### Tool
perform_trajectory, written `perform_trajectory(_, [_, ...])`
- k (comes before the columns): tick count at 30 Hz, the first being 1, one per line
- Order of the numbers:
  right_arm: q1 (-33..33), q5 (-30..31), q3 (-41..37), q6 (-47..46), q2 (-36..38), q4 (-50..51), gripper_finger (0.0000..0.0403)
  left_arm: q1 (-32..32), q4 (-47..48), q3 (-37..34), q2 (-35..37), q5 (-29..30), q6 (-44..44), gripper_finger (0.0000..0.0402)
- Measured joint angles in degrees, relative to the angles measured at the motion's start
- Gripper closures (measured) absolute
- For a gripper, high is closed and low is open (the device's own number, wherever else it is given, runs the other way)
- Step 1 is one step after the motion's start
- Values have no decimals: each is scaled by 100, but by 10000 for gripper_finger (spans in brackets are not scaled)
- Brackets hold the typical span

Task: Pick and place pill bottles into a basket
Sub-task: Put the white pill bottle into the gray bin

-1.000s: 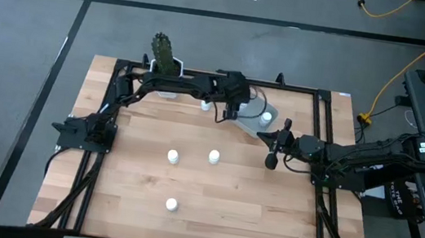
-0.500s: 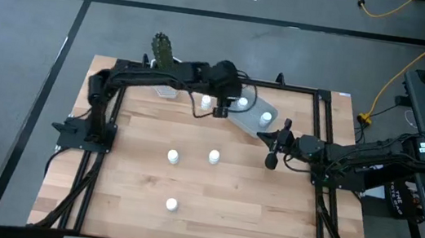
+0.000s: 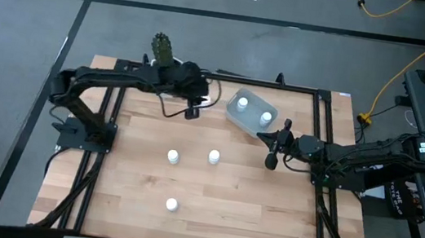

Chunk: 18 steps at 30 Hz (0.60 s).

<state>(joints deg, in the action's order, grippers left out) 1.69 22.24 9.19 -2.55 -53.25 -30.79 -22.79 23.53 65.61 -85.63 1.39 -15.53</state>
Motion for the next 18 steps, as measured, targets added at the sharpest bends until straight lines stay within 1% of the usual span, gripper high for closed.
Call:
perform_trajectory(4, [-2, 0, 0, 16, 0, -18, 386, -112, -1027, -1021, 396, -329, -2, 355])
perform_trajectory(8, [-2, 0, 0, 153, 0, -28, 386, -273, -2344, -2006, 545, -1067, 9, 365])
perform_trajectory(9, [-2, 2, 0, 182, 0, -28, 386, -313, -2682, -2230, 536, -1164, 59, 367])
perform_trajectory(13, [-2, 4, 0, 305, 0, -131, 386, -492, -3548, -2837, 534, -1090, 276, 374])
perform_trajectory(18, [-2, 7, 0, 443, 0, -291, 386, -559, -3920, -3243, 532, -1042, 395, 378])
